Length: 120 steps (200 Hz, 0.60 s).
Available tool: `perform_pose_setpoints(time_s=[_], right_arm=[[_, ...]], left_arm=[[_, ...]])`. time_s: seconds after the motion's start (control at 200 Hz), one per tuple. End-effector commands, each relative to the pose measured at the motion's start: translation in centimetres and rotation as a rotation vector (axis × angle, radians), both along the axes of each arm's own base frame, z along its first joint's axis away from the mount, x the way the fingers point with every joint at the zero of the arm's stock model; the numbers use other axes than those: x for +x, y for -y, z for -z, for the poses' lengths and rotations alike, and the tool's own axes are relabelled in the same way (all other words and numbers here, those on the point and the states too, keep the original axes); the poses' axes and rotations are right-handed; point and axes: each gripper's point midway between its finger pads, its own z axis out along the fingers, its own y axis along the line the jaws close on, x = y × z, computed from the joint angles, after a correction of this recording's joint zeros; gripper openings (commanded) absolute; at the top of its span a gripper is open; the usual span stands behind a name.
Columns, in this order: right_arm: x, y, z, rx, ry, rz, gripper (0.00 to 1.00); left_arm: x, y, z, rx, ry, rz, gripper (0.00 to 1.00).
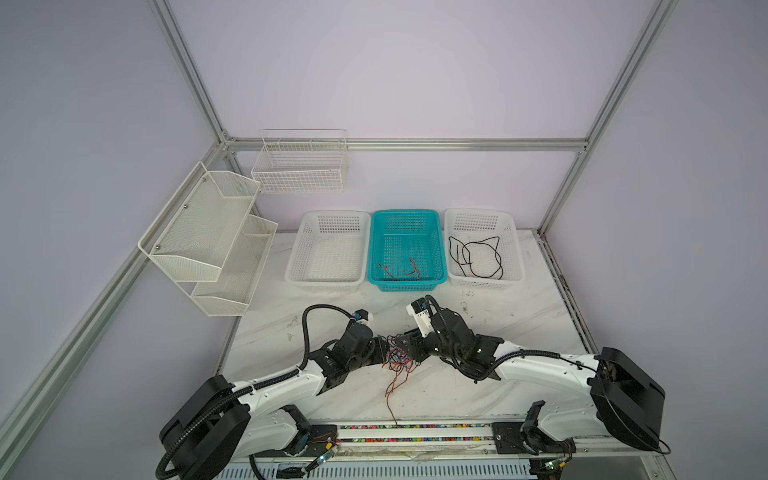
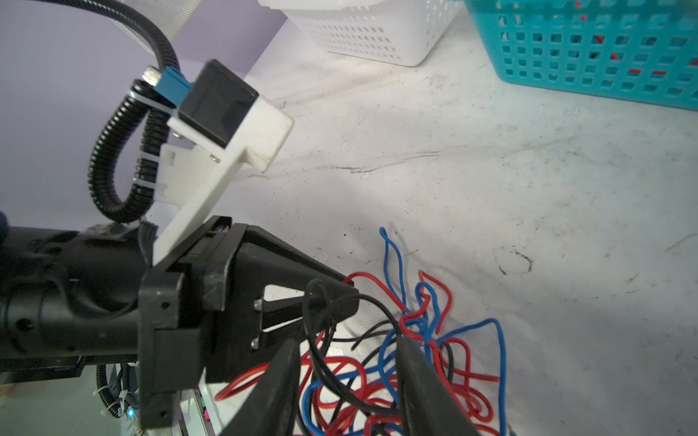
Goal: Untangle the cables
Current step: 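Grasp a black wire from the pile with the right gripper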
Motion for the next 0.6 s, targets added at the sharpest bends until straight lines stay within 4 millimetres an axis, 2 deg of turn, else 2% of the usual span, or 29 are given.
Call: perform_pose_setpoints(time_s=[0.0,0.175,0.315,0.52,0.555,0.565,0.595], right_arm=[[0.5,-1.1,-0.7,0.016,0.037,-0.009,0.42],[0.6,-1.1,0.0,-0.003,0.038,-0.001,0.34],[0.7,-1.0,0.2,-0.013,0.040,0.009,0.23],[1.2,-0.4,-1.5,0.002,0.078,0.047,0.01],[1.2,-0.3,-1.5,-0.004,0.079,0.052,0.00],[1.2,-0.2,-2.3,0.012,0.091,0.054,0.00],[1.3,-0.1,-3.0,0.023,0.101,0.061,0.00]], left_arm=[[1.9,1.6,-3.6,-0.062,0.077,0.006,0.18],[2.0,1.6,-3.7,-0.064,0.079,0.007,0.19],[2.0,1.7,-3.6,-0.065,0.077,0.009,0.21],[1.8,1.7,-3.5,-0.066,0.072,0.013,0.27],[1.8,1.8,-3.5,-0.069,0.072,0.014,0.28],[1.8,1.8,-3.5,-0.069,0.071,0.014,0.28],[1.8,1.8,-3.4,-0.069,0.070,0.014,0.29]])
